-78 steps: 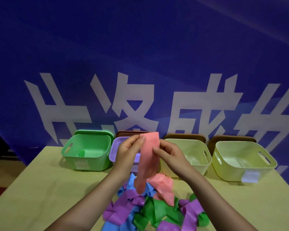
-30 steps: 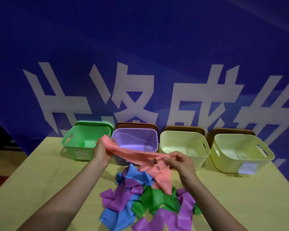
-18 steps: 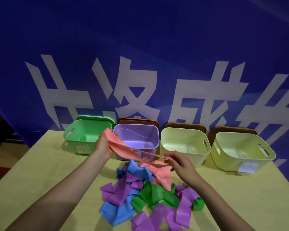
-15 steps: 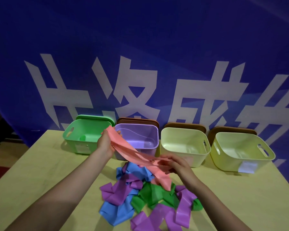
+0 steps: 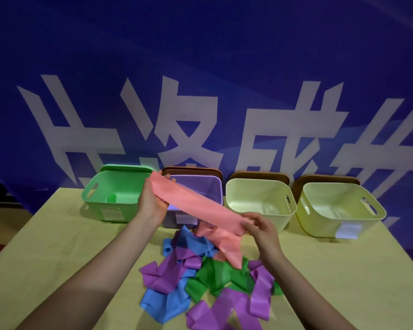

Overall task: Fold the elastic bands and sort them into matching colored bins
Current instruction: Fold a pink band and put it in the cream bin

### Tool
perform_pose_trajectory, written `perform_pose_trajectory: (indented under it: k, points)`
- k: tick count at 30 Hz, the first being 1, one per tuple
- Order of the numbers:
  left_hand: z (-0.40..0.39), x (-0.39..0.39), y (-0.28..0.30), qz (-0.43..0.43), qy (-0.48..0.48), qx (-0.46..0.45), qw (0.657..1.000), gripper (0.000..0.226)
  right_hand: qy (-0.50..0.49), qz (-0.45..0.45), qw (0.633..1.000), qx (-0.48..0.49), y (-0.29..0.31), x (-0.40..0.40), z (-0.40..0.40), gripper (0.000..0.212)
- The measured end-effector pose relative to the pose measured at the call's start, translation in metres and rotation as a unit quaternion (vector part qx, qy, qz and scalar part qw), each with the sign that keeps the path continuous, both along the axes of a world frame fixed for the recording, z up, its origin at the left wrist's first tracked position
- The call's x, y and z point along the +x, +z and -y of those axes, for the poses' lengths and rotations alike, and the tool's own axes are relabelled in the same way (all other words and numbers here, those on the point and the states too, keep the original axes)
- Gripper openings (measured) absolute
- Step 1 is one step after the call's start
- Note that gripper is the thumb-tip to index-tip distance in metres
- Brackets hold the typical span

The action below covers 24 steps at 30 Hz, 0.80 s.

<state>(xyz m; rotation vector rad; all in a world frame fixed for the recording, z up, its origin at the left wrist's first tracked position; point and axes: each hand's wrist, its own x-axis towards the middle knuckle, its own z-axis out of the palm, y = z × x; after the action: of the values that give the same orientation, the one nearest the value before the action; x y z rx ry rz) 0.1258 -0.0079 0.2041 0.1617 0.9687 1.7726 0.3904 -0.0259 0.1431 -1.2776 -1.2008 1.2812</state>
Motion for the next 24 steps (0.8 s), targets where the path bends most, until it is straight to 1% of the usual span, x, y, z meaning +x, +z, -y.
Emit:
perform_pose_trajectory:
  k: [2,4,6,10,12,15,17,20,22,24]
  points:
    - [0.001,0.004,0.003,0.004,0.004,0.009,1.0,0.025,-0.055,-0.019,0.998,0.024,0.004,-0.001,0.001,0.019]
    - [0.001,0.006,0.004,0.004,0.011,0.011,1.0,0.025,-0.071,-0.045,0.996,0.029,0.011,-0.001,0.0,0.018]
    - [-0.001,0.002,0.004,0.003,0.017,0.01,1.0,0.023,-0.041,-0.043,0.998,0.016,0.013,0.002,-0.002,0.017]
    - [-0.004,-0.008,0.01,0.012,0.018,0.022,1.0,0.018,0.022,0.007,1.0,0.019,0.013,0.006,-0.002,0.019]
    - [-0.003,-0.009,0.016,0.015,0.011,0.03,0.999,0.017,0.028,0.011,0.999,0.034,0.013,0.006,0.001,0.028]
    - [-0.003,-0.005,0.023,0.023,0.007,0.032,0.999,0.015,0.028,0.007,0.998,0.058,0.015,0.004,0.004,0.05]
    - [-0.002,-0.003,0.027,0.03,0.007,0.035,0.999,0.015,0.027,-0.002,0.997,0.072,0.015,0.003,0.005,0.06]
    - [0.002,0.0,0.032,0.037,0.003,0.051,0.998,0.014,0.014,0.015,0.999,0.051,0.013,0.005,0.005,0.071]
    - [0.006,0.003,0.037,0.028,-0.011,0.064,0.997,0.012,0.016,0.041,0.999,0.02,0.009,0.007,0.003,0.072]
    - [0.01,0.009,0.042,0.011,-0.03,0.082,0.996,0.018,0.03,0.088,0.996,-0.014,0.003,0.009,0.001,0.06]
